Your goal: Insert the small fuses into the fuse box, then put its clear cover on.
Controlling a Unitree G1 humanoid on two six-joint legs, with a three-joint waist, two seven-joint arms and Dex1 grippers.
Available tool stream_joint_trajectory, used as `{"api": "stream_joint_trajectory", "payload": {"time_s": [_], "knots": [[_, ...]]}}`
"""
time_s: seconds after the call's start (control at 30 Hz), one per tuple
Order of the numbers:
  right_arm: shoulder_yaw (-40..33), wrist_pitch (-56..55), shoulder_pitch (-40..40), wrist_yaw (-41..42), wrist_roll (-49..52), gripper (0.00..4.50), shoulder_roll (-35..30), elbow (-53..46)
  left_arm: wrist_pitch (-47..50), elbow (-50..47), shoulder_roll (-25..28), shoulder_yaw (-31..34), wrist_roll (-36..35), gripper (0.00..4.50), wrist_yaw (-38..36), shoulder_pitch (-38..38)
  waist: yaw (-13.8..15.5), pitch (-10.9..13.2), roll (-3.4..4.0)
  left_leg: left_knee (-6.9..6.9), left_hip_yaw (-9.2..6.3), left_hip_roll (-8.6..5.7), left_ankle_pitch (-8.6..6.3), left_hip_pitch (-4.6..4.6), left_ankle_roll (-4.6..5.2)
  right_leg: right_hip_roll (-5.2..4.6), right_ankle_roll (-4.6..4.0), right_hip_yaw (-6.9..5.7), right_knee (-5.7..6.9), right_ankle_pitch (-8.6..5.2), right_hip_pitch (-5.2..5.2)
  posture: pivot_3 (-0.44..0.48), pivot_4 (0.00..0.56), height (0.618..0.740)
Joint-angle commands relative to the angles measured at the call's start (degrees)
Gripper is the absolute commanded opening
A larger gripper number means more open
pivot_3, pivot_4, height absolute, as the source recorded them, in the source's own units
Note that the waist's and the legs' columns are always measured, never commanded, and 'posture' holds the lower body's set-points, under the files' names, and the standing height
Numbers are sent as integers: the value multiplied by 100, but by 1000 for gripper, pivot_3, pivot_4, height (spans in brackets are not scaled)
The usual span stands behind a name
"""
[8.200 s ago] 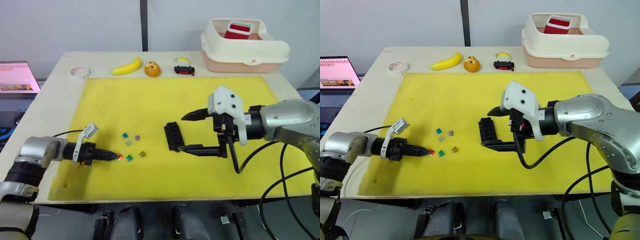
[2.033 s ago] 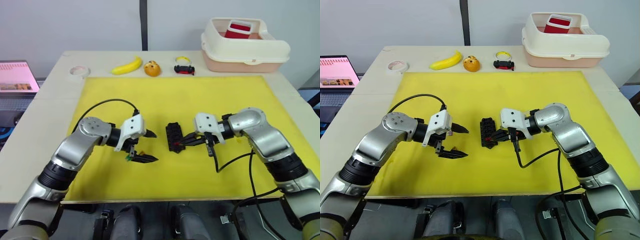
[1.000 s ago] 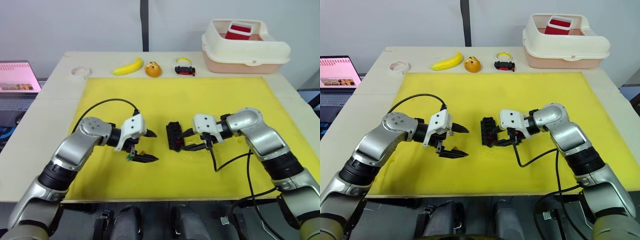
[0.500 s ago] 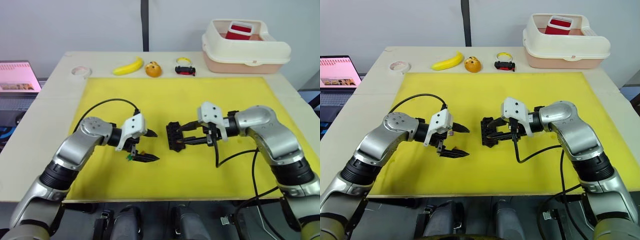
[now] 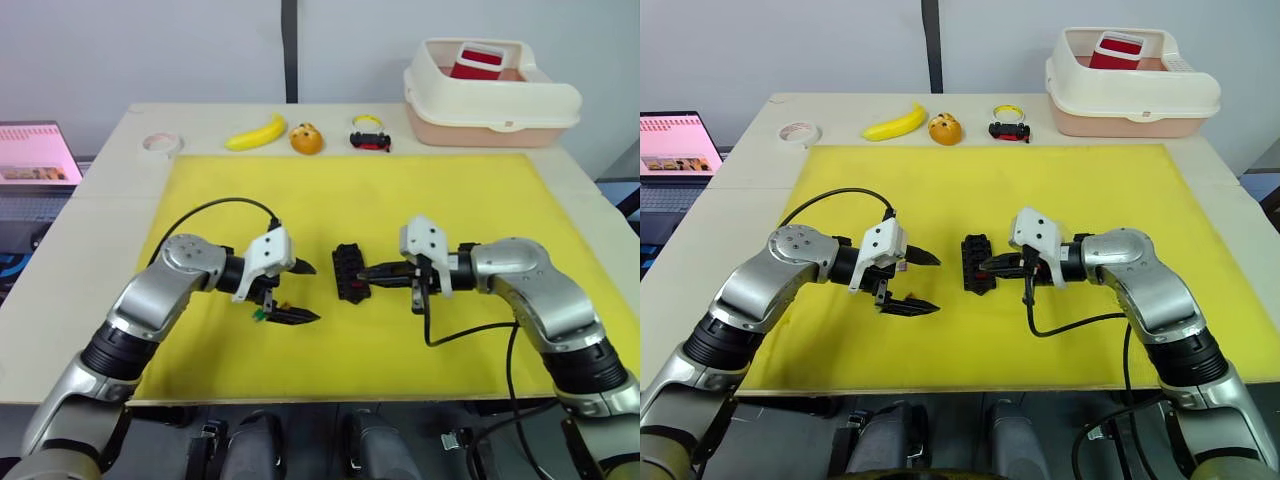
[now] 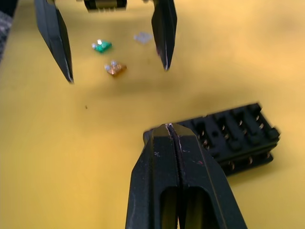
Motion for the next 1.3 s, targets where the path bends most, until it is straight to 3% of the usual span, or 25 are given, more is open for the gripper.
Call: {"api": "stream_joint_trajectory", "payload": {"time_s": [0.03, 0.2, 0.4, 0.57, 0.7, 0.8, 0.9, 1.03, 1.17, 1.3], "knots": [[161, -350, 8, -78, -257, 25, 82, 261, -36, -143, -21, 98, -66, 4500, 58, -64, -4, 0, 0, 0, 0, 0, 0, 0, 0, 0, 0, 0, 0, 0, 0, 0, 150, 739], [238, -662, 29, -201, -494, 25, 88, 537, -22, -164, -35, 76, -81, 4500, 81, -49, -4, -1, 0, 0, -1, 0, 0, 6, 0, 1, 0, 0, 0, 0, 5, 0, 150, 739], [-283, 98, -46, -152, 169, 25, -194, -424, -5, -107, 45, 180, -140, 4500, 36, -114, 5, -1, 0, 0, -2, 0, 0, 5, 0, 0, 0, -1, 0, 0, 7, 0, 150, 739], [-1040, 923, -186, -237, 868, 25, -601, -1042, 304, -60, 272, 681, -627, 4500, -158, -338, 3, -1, 0, -1, -4, 1, 0, 4, 0, 0, -1, -2, 0, 0, 5, 0, 150, 739], [-2031, 1319, 258, -107, 1272, 25, -1317, -1258, 792, 88, 801, 1336, -1223, 4500, -481, -472, 5, 0, 0, -3, -6, 1, 0, 1, 0, -3, -1, -2, -3, -1, 3, 0, 150, 739], [-2885, 1280, 1040, 242, 1223, 825, -2061, -1140, 423, 504, 1551, 1483, -993, 4500, -953, -273, 0, 0, 0, -9, -5, 0, -1, 3, 1, -4, -1, -3, -10, -2, 3, 0, 150, 739], [-3826, 1192, 1804, 598, 1091, 2327, -2587, -822, -163, 1126, 2193, 1544, -640, 4500, -1308, -94, -16, 0, 0, -11, -4, 0, -1, 7, 1, -4, -12, -2, -10, -8, 3, 0, 150, 739], [-4689, 894, 2589, 1003, 812, 4337, -2922, -408, -712, 1754, 2622, 1615, -418, 4500, -1625, 34, -12, 0, 1, -11, -3, 1, -1, 9, 1, -4, -19, -2, -10, -11, 3, 0, 150, 739], [-5057, 561, 3014, 1169, 550, 4433, -3025, -123, -1099, 2171, 2741, 1634, -272, 4500, -1763, 102, 1, 0, 0, -10, 0, 0, -2, 7, 1, -9, -20, -2, -11, -12, 3, 0, 150, 739], [-4860, 484, 2841, 1055, 669, 4433, -2992, -153, -1228, 2145, 2562, 1554, -238, 4500, -1773, 163, -10, 0, 1, -10, -2, 0, -2, 7, 1, -9, -21, -1, -10, -12, 2, 0, 150, 739]]}}
